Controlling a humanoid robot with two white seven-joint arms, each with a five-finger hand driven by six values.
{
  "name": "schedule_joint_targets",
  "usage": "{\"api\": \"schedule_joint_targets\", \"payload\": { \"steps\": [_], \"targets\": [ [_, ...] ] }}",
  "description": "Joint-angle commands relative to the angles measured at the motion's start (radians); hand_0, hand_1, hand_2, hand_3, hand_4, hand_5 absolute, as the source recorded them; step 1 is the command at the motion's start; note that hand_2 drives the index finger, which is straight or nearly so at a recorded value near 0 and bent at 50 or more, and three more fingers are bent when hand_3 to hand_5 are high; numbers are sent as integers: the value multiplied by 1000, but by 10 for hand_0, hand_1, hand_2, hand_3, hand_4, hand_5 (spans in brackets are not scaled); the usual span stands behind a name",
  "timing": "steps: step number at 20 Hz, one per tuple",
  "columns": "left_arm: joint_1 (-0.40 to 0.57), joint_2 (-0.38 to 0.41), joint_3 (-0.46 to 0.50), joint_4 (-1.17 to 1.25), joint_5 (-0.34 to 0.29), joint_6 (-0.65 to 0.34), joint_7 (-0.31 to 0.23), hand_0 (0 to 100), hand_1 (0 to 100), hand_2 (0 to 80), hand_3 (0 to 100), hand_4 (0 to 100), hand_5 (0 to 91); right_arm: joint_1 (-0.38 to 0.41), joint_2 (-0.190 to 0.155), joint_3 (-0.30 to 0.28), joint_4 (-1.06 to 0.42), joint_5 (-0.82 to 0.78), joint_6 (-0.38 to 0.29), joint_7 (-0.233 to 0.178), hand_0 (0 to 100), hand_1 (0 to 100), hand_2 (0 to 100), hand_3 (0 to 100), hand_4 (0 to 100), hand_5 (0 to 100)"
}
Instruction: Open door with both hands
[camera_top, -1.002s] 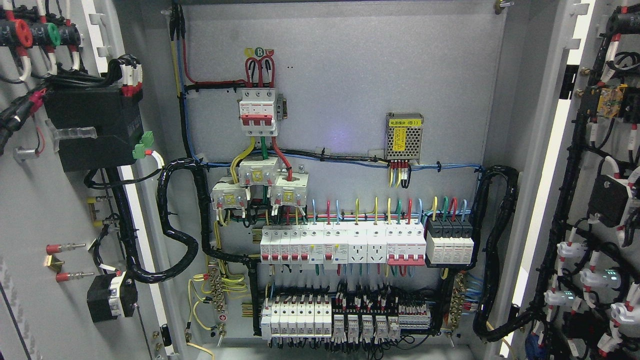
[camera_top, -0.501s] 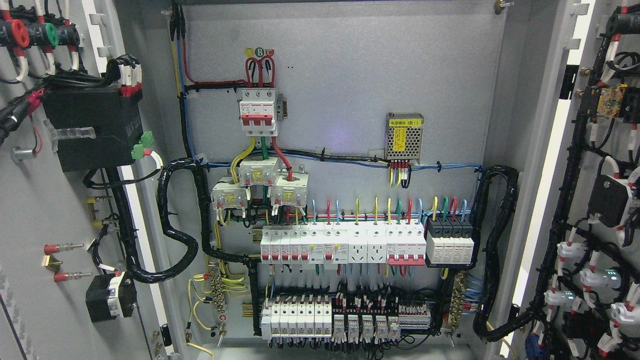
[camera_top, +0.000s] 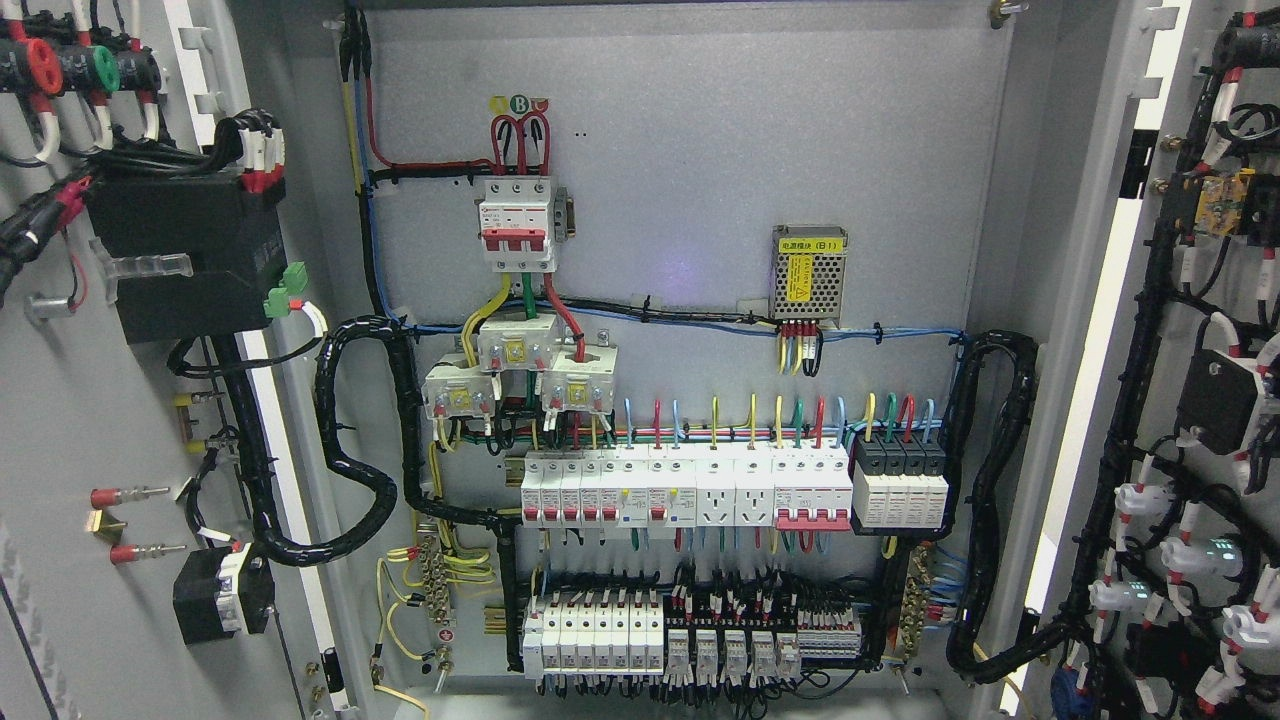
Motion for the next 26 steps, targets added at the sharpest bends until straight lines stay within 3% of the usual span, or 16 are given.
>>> {"api": "schedule_joint_targets", "payload": {
  "steps": [1,8,12,17,19,22,26],
  "targets": [
    [0,0,0,23,0,-6,0,0,0,0,0,42,0,10,-2,-121,24,2,-26,-45,0,0,0,0,0,0],
    [-2,0,-3,23,2,-4,0,0,0,0,0,42,0,113,-35,-171,-6,55,-79,-53,0,0,0,0,0,0],
    [-31,-2,-5,25,2,-4,0,0,0,0,0,42,0,153,-34,-204,-19,86,-139,-74,0,0,0,0,0,0],
    [-22,-3,-12,-11,-9,-6,2,0,0,0,0,42,0,209,-46,-253,-73,89,-153,-82,0,0,0,0,0,0],
    [-14,-3,-63,-44,1,-7,0,0,0,0,0,42,0,232,-64,-265,-84,91,-155,-82,0,0,0,0,0,0],
    [52,-3,-117,-188,29,-7,0,0,0,0,0,42,0,294,-100,-288,-105,91,-162,-82,0,0,0,0,0,0],
    [162,-3,-120,-446,31,8,-12,0,0,0,0,42,0,380,-123,-322,-128,89,-254,-82,0,0,0,0,0,0]
  ]
}}
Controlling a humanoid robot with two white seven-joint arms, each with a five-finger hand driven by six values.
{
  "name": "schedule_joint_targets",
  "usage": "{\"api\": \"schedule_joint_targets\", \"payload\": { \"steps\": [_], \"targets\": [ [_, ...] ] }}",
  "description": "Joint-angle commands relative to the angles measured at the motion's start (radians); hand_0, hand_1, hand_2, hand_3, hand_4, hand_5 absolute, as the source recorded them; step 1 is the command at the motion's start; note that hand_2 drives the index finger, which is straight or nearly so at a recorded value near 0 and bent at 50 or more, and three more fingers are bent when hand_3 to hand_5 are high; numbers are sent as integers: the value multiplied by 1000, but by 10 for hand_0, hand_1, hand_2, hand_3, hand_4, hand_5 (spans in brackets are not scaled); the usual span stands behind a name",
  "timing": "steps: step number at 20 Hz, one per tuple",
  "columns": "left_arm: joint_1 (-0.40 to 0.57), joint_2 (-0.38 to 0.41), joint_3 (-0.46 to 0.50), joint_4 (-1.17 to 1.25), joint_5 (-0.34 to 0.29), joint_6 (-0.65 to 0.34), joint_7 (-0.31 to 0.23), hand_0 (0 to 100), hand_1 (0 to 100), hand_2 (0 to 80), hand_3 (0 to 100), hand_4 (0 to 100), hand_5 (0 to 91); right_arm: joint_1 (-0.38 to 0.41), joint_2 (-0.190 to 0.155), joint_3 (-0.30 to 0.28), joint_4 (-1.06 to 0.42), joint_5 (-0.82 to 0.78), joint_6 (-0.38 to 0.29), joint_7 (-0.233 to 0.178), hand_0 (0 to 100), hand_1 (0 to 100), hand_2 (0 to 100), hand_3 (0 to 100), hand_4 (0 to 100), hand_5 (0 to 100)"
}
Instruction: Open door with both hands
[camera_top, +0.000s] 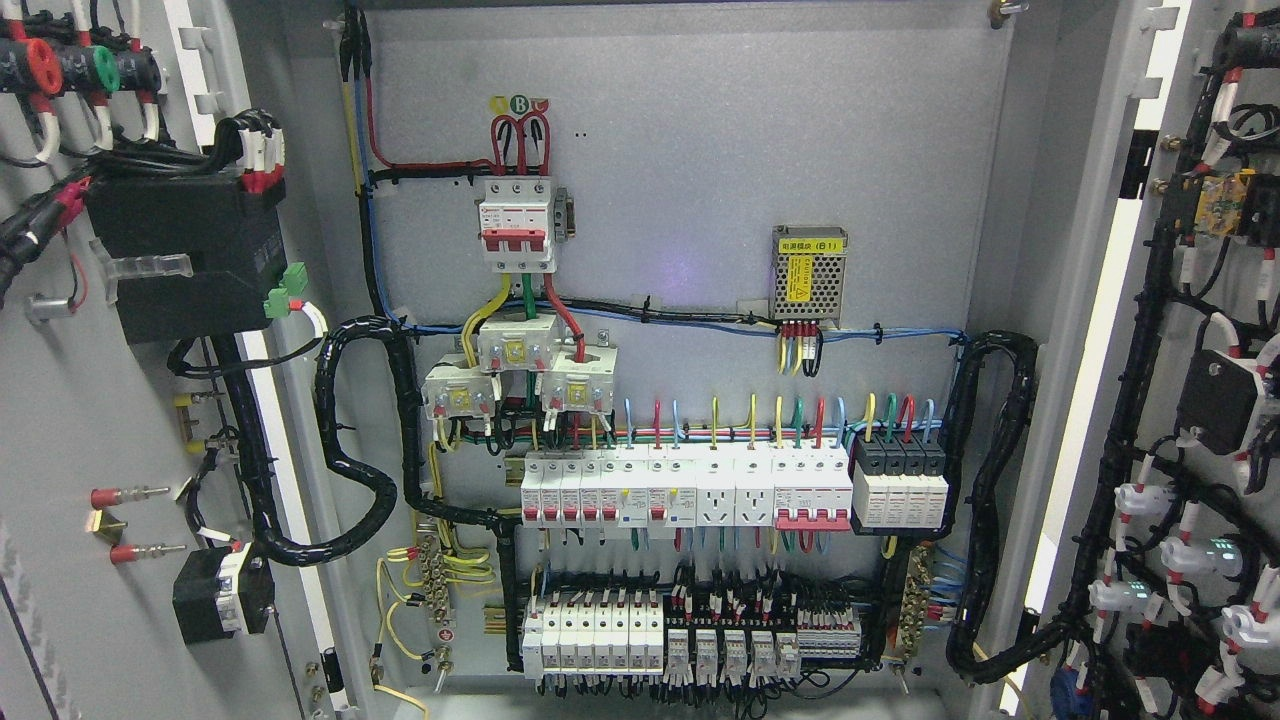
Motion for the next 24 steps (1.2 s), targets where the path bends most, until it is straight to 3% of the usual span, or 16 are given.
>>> {"api": "schedule_joint_targets", "payload": {
  "steps": [1,6,9,11,16,20,24],
  "targets": [
    [128,-1,-62,-369,13,17,-14,0,0,0,0,42,0,121,-72,-91,-71,3,-77,0,0,0,0,0,0,0],
    [252,42,-175,-619,19,13,-16,0,0,0,0,42,0,190,-112,-129,-101,3,-185,0,0,0,0,0,0,0],
    [338,101,-266,-797,84,4,-16,0,0,0,0,42,0,254,-138,-175,-166,0,-197,0,0,0,0,0,0,0],
    [430,138,-314,-963,145,2,-16,0,0,0,0,42,0,294,-162,-189,-212,0,-240,0,0,0,0,0,0,0],
    [541,211,-323,-1199,161,-13,-16,0,0,0,0,42,0,386,-214,-253,-271,-1,-317,0,0,0,0,0,0,0],
    [585,238,-325,-1328,158,-108,-16,0,0,0,0,42,0,454,-225,-302,-336,-4,-343,0,0,0,0,0,0,0],
    [622,292,-344,-1488,158,-108,-16,0,0,0,0,42,0,525,-227,-335,-383,-4,-396,0,0,0,0,0,0,0]
  ]
}}
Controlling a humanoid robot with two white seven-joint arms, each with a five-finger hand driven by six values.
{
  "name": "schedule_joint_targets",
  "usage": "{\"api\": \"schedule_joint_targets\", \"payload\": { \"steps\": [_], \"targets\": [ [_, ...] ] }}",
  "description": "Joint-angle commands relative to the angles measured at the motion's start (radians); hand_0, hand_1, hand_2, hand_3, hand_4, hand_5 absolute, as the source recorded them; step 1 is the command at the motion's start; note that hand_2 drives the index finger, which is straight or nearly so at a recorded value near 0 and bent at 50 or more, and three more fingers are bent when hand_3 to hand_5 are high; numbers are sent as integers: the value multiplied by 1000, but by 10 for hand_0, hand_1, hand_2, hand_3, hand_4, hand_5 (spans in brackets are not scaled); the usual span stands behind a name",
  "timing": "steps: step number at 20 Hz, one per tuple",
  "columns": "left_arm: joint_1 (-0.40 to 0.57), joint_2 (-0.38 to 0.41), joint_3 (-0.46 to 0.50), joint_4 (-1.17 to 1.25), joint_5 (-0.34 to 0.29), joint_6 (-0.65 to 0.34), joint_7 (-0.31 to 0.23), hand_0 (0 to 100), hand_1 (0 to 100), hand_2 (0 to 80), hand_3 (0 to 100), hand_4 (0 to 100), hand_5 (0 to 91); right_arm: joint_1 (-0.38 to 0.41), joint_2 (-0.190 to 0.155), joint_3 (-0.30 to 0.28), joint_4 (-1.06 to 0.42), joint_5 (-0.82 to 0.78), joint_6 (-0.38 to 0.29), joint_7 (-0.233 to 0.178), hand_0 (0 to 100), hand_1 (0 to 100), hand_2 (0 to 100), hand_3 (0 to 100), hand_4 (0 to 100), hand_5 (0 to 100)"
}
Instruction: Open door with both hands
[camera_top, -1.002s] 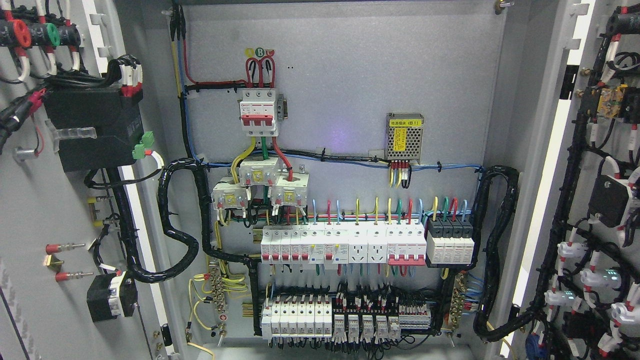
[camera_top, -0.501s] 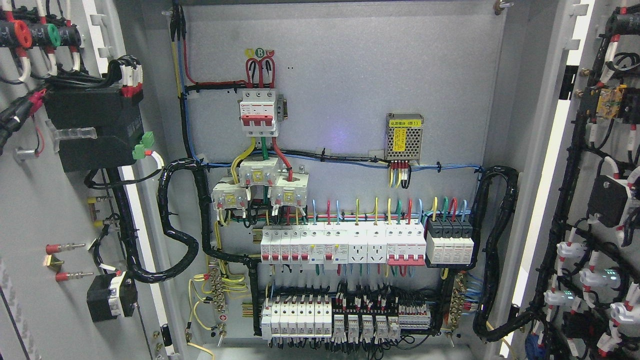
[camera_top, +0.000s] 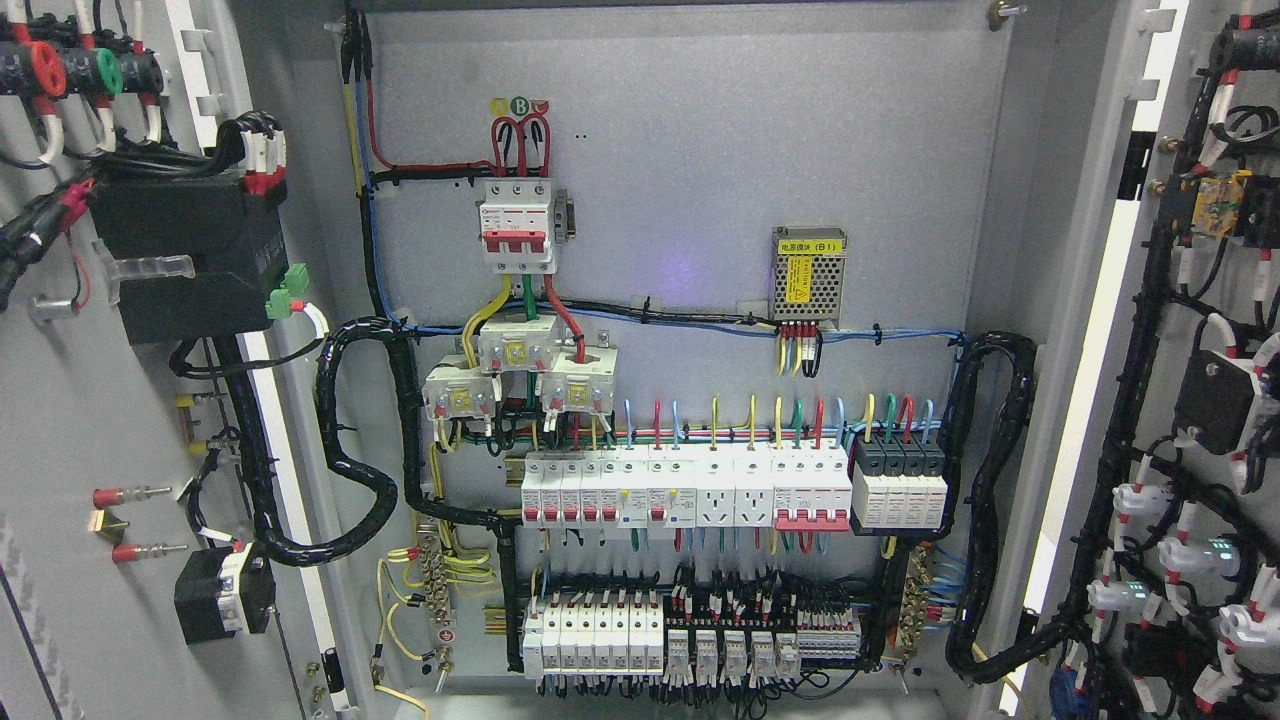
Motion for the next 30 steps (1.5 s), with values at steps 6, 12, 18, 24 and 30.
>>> {"api": "schedule_joint_targets", "payload": {
  "steps": [6,12,18,24,30],
  "targets": [
    [157,155,-78,-669,22,-16,0,0,0,0,0,42,0,160,-64,-117,-208,-1,-96,0,0,0,0,0,0,0],
    [163,167,-69,-712,22,-125,0,0,0,0,0,42,0,162,-68,-135,-268,-1,-101,-1,0,0,0,0,0,0],
    [61,169,-51,-752,22,-217,0,0,0,0,0,42,0,162,-74,-161,-335,-1,-101,-1,0,0,0,0,0,0],
    [-10,167,-49,-785,25,-223,0,0,0,0,0,42,0,133,-80,-163,-335,-1,-98,-1,0,0,0,0,0,0],
    [-56,166,-49,-831,25,-309,0,0,0,0,0,42,0,56,-87,-204,-335,-1,-86,-1,0,0,0,0,0,0]
  ]
}}
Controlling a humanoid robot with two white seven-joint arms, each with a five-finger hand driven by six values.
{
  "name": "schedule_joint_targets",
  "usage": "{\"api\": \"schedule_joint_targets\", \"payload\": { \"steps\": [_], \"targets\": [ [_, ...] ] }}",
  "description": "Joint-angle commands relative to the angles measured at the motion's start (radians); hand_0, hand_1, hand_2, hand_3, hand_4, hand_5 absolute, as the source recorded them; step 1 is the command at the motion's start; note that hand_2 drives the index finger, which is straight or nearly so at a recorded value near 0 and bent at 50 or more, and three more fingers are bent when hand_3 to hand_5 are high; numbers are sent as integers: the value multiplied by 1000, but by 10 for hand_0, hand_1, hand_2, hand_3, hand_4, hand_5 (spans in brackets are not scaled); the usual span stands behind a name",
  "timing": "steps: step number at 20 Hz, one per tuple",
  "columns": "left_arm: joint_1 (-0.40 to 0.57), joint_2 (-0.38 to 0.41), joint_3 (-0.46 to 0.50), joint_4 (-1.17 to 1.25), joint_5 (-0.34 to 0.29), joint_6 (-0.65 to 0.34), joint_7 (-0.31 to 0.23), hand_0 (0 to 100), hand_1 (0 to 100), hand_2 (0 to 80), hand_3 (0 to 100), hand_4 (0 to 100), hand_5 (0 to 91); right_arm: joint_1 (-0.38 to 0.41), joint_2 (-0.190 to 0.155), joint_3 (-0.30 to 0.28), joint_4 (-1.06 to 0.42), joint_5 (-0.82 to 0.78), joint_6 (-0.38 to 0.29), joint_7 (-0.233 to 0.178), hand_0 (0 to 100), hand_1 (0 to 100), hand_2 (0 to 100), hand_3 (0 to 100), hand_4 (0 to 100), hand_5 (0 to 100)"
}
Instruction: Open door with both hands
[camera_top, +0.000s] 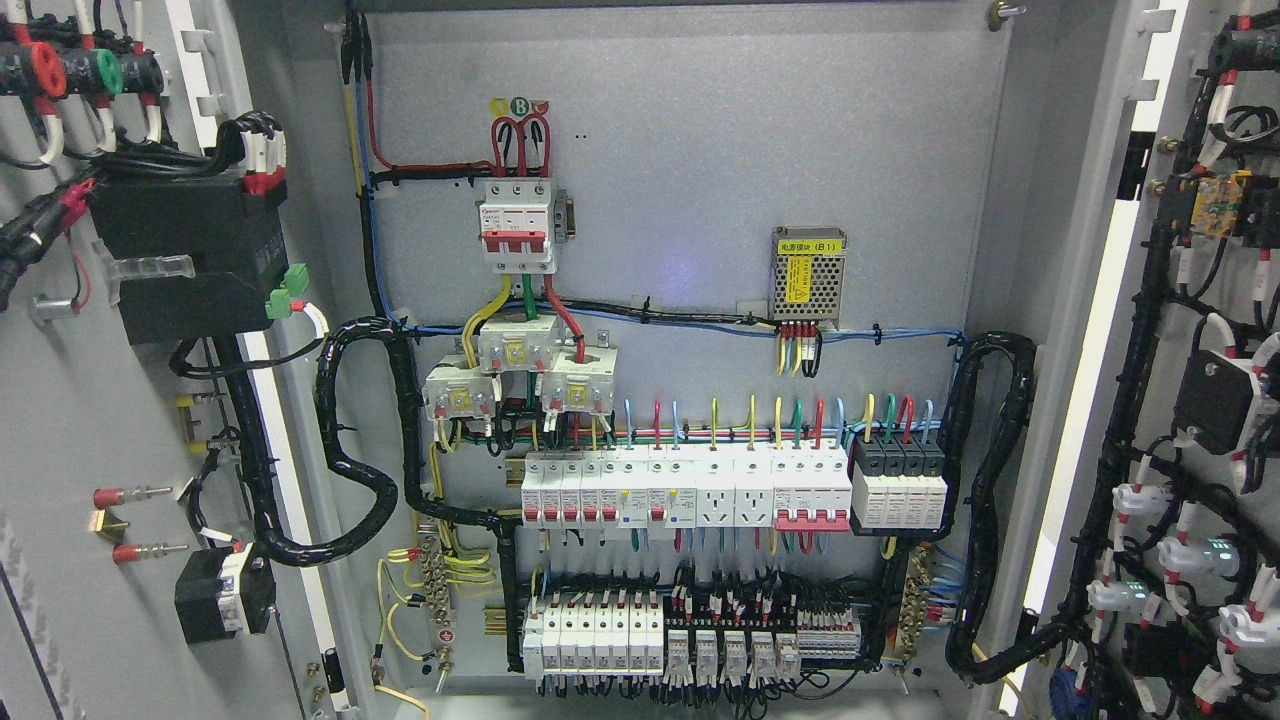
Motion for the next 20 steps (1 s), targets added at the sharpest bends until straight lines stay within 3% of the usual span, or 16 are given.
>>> {"api": "schedule_joint_targets", "payload": {
  "steps": [1,9,20],
  "targets": [
    [-45,11,2,-125,15,-59,2,0,0,0,0,42,0,-69,-12,-64,-42,0,7,-1,0,0,0,0,0,0],
    [-88,-3,26,-133,15,-171,4,0,0,0,0,42,0,-72,-18,-87,-42,-2,-9,-1,0,0,0,0,0,0],
    [-168,-90,89,-159,17,-183,8,0,0,0,0,42,0,-109,-32,-96,-42,-6,7,-11,0,0,0,0,0,0]
  ]
}}
